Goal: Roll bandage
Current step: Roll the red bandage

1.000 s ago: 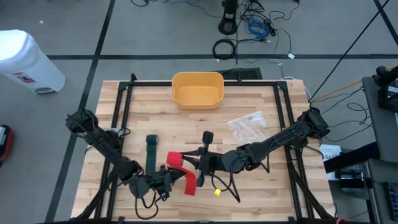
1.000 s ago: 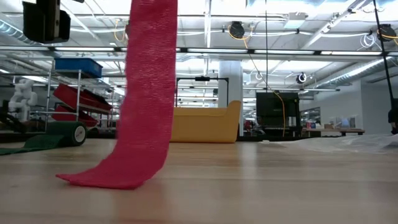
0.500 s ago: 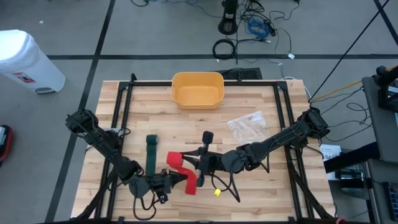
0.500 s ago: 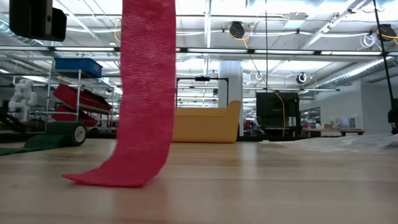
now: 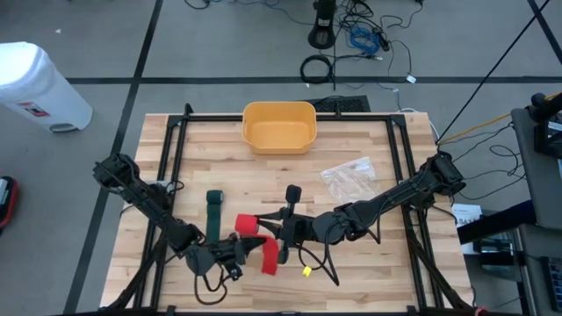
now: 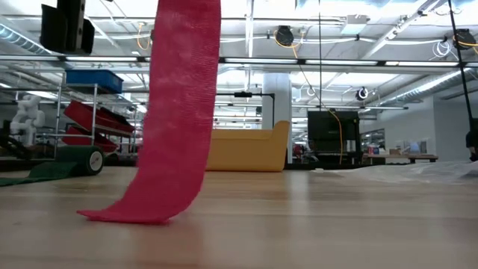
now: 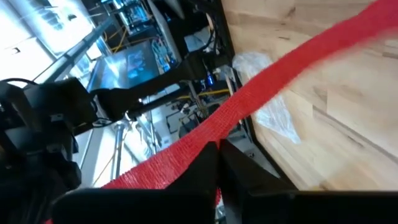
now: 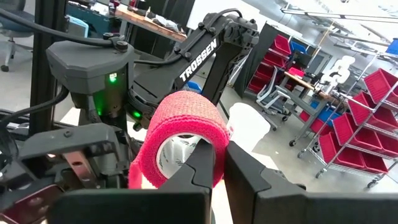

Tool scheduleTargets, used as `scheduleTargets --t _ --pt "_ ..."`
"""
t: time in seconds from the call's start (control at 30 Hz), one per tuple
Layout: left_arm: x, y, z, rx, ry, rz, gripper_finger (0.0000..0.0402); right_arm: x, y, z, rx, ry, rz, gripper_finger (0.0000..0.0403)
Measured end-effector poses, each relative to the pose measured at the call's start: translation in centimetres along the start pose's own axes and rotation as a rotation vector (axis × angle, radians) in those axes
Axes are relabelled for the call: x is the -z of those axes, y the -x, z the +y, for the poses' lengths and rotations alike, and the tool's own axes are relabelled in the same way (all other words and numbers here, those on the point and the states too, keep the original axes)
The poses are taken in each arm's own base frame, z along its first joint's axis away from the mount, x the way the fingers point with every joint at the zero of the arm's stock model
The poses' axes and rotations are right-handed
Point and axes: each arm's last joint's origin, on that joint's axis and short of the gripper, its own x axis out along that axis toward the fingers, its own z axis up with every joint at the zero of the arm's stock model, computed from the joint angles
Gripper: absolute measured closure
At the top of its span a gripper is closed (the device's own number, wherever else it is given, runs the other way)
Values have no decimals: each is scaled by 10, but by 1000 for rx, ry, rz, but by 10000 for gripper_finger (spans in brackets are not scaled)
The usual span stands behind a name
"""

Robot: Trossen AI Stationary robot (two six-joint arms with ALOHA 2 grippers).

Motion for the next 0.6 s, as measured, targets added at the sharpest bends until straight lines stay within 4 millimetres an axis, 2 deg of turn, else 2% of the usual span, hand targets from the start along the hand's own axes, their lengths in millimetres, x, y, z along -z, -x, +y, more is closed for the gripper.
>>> scheduleTargets --t 0.27,0.6 --pt "-5 6 2 -16 9 -18 398 0 0 0 -1 2 0 387" --pt "-18 40 30 -213 152 -75 399 2 1 1 -10 43 15 387"
